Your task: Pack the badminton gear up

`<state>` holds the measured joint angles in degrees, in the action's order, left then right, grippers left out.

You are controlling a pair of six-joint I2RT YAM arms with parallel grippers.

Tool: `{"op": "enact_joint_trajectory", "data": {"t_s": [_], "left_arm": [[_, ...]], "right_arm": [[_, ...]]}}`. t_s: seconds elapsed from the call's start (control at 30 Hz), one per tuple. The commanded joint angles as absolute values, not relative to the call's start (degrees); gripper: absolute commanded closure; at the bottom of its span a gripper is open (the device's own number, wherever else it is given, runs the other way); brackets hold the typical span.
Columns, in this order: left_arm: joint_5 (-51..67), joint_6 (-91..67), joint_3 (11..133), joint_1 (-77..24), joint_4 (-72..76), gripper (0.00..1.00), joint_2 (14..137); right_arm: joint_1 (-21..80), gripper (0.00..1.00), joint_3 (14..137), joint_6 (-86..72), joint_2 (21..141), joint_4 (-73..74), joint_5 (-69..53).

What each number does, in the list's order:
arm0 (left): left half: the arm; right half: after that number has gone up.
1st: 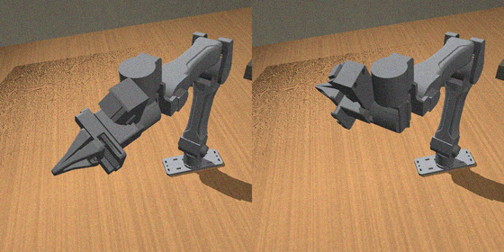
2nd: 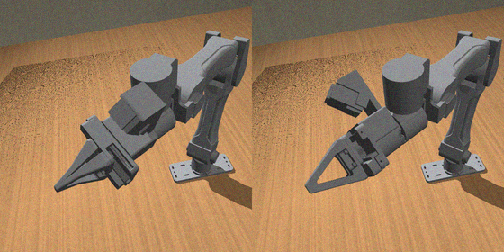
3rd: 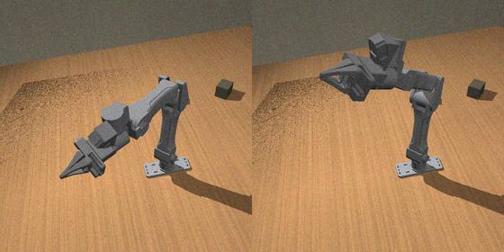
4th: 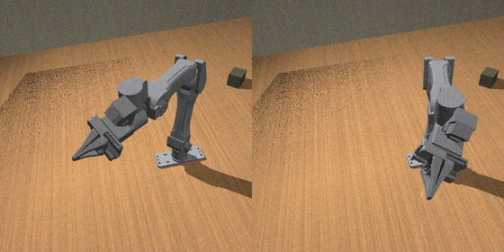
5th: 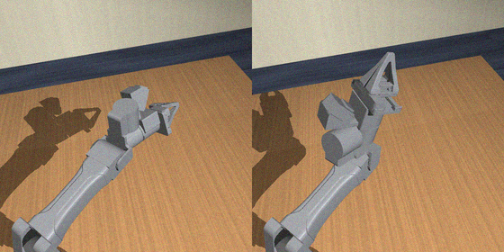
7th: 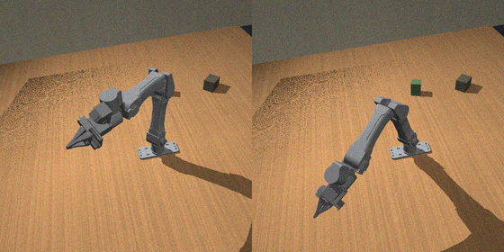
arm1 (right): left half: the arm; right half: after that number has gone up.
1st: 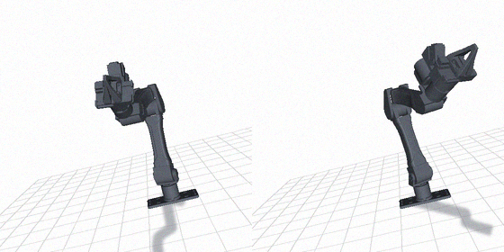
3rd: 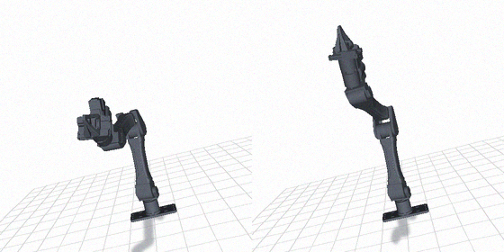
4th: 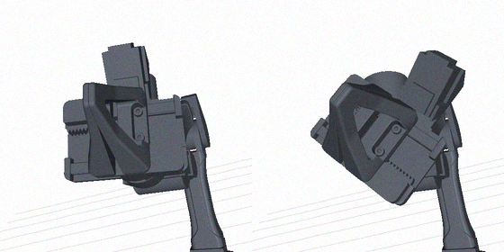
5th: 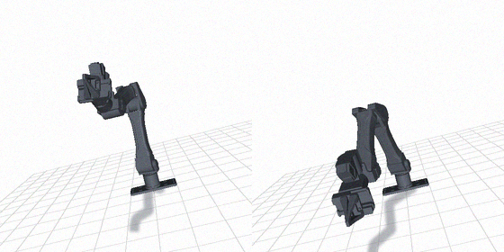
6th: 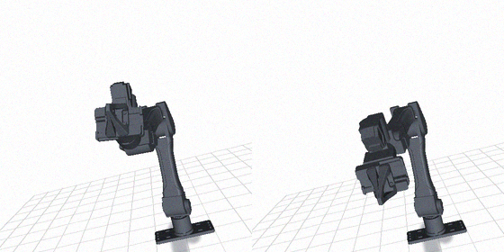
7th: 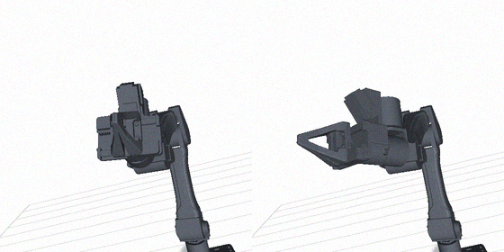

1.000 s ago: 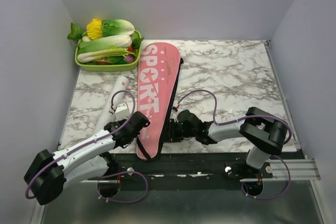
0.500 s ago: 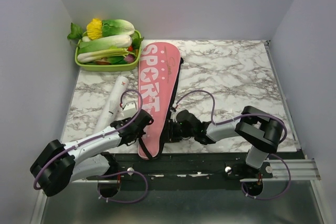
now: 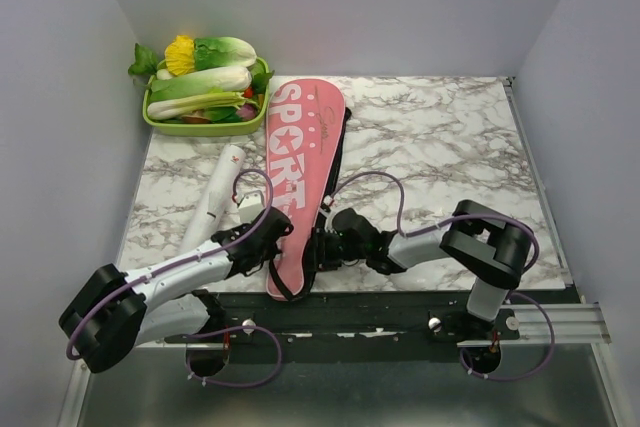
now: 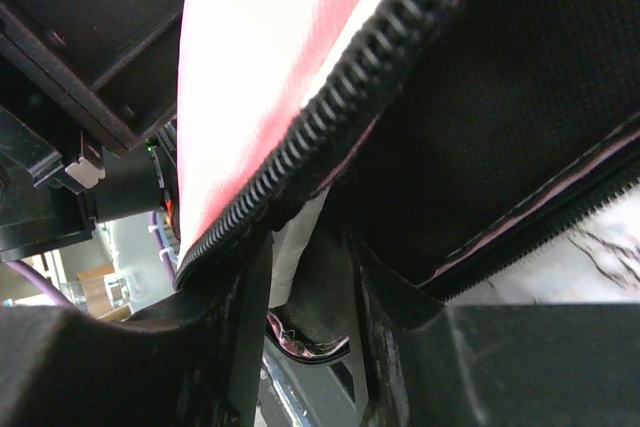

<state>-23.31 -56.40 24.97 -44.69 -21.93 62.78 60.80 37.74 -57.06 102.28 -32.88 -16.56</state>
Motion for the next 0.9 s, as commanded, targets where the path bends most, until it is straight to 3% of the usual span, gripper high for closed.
{"op": "enact_joint_trajectory", "data": {"t_s": [0.0, 0.4, 0.63, 0.87], "left_arm": [[-19.5, -58.7, 24.3, -45.2, -22.1, 0.99, 60.7], [-26.5, -63.0, 23.6, -45.4, -26.8, 0.99, 51.2], [-25.4, -57.9, 28.3, -46.3, -23.2, 0.99, 51.9], [-22.7, -52.1, 33.7, -49.8, -18.2, 0.99, 57.6]], "right_arm": [[62.1, 0.53, 36.7, -54.4, 96.2, -25.9, -12.1], [59.6, 0.23, 38.8, -51.1, 73.2, 14.3, 19.9], [44.8, 0.21, 41.4, -45.7, 74.3, 7.6, 12.9], [33.9, 0.21, 52.0, -43.8, 84.7, 1.9, 4.3]]}}
